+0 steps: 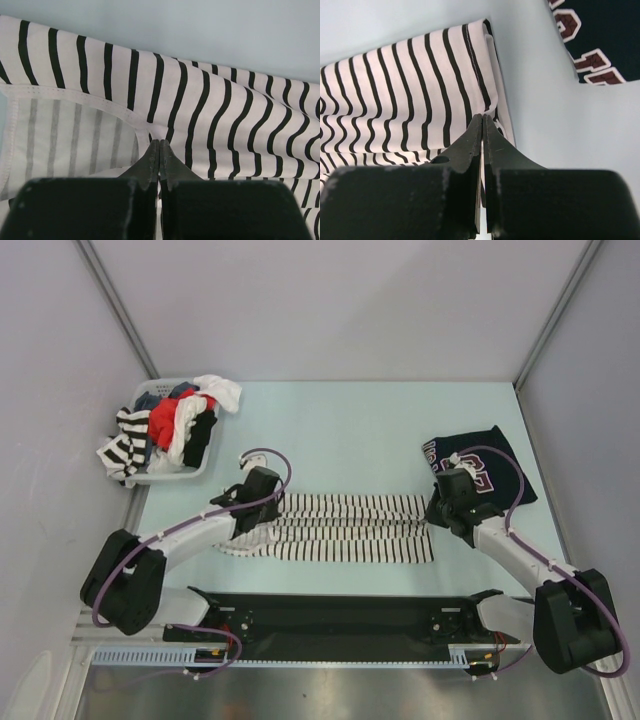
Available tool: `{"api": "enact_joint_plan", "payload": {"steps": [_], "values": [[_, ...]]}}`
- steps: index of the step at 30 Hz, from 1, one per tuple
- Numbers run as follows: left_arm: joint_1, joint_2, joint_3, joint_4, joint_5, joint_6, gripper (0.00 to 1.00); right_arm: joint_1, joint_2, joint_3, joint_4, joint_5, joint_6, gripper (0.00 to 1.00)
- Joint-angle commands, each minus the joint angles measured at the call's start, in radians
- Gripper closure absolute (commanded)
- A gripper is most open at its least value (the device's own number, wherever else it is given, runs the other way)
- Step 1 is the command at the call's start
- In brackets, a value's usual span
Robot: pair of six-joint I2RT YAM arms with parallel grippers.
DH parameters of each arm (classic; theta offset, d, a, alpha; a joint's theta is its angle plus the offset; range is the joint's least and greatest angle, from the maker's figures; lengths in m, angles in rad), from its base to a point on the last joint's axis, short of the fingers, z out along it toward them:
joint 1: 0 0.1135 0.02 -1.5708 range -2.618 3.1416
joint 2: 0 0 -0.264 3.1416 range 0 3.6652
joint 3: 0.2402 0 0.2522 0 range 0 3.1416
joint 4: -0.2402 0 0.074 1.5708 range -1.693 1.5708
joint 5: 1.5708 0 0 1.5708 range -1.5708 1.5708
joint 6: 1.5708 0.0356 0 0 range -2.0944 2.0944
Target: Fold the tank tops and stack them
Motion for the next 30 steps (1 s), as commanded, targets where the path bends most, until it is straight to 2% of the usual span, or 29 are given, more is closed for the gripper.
{"api": "enact_joint_plan", "payload": {"steps": [1,7,13,16,19,21,22,23,25,30], "values": [[-0.007,-0.047,-0.024,-0.005,-0.026,-0.012,1.0,-0.001,-0.02,-0.02,-0.01,0.013,0.022,1.0],[-0.037,-0.044,-0.047,-0.027,-0.024,-0.032,1.0,-0.001,-0.022,-0.022,-0.036,0.005,0.048,1.0],[-0.064,0.005,-0.07,-0.038,-0.032,-0.098,1.0,-0.002,0.035,-0.022,-0.05,-0.017,0.094,0.92],[-0.068,0.022,-0.073,-0.056,-0.053,-0.134,0.98,0.0,0.072,-0.005,-0.071,0.0,0.107,0.7],[-0.071,0.004,-0.082,-0.071,-0.099,-0.158,0.89,-0.002,0.063,-0.001,-0.079,0.008,0.106,0.61],[-0.073,-0.015,-0.076,-0.088,-0.122,-0.158,0.81,-0.004,0.05,-0.001,-0.085,0.013,0.104,0.6],[-0.073,-0.023,-0.07,-0.1,-0.125,-0.15,0.74,-0.002,0.041,0.002,-0.086,0.017,0.103,0.6],[-0.079,-0.03,-0.067,-0.105,-0.134,-0.147,0.6,-0.002,0.021,0.003,-0.088,0.017,0.1,0.6],[-0.088,-0.059,-0.059,-0.122,-0.147,-0.142,0.47,-0.002,0.0,0.018,-0.094,0.028,0.092,0.59],[-0.103,-0.145,-0.036,-0.178,-0.176,-0.136,0.45,-0.004,-0.011,0.085,-0.119,0.049,0.046,0.59]]}}
